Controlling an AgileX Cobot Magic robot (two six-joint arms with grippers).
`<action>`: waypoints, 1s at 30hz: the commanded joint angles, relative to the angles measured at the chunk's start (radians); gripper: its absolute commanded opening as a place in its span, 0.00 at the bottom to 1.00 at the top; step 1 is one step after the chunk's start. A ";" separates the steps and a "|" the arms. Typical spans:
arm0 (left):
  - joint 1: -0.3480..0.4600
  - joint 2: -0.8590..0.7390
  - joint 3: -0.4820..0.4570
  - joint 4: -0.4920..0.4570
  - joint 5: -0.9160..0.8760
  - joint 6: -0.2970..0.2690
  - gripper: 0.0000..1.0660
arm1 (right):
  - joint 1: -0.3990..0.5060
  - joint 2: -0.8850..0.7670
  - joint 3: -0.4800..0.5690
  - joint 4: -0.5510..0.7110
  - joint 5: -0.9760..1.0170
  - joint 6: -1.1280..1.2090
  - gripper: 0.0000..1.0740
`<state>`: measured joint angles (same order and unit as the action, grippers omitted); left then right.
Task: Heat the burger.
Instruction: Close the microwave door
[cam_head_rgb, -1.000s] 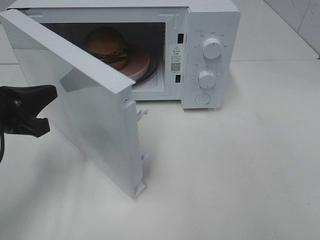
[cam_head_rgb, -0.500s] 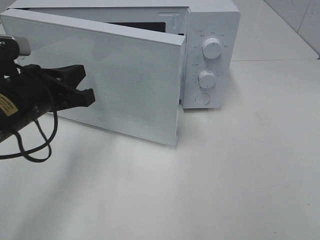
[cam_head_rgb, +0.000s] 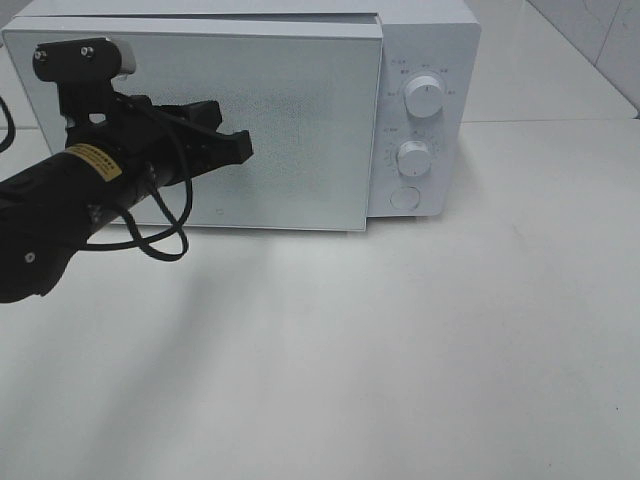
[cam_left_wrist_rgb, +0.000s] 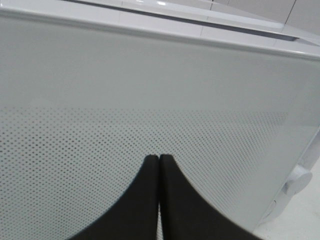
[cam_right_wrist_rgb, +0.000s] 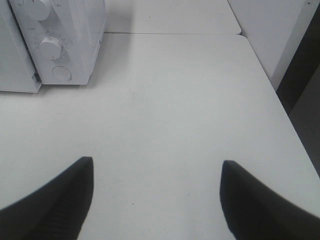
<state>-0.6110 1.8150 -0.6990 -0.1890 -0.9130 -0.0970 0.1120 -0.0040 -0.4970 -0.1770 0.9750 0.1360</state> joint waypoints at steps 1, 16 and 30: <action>-0.007 0.027 -0.078 -0.012 0.065 0.003 0.00 | -0.005 -0.026 0.001 0.000 -0.012 -0.008 0.63; -0.024 0.123 -0.273 -0.160 0.142 0.106 0.00 | -0.005 -0.026 0.001 0.000 -0.012 -0.008 0.63; -0.031 0.163 -0.363 -0.227 0.172 0.200 0.00 | -0.005 -0.026 0.001 0.000 -0.012 -0.008 0.63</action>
<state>-0.6690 1.9800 -1.0250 -0.3350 -0.6770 0.0980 0.1120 -0.0040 -0.4970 -0.1770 0.9750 0.1360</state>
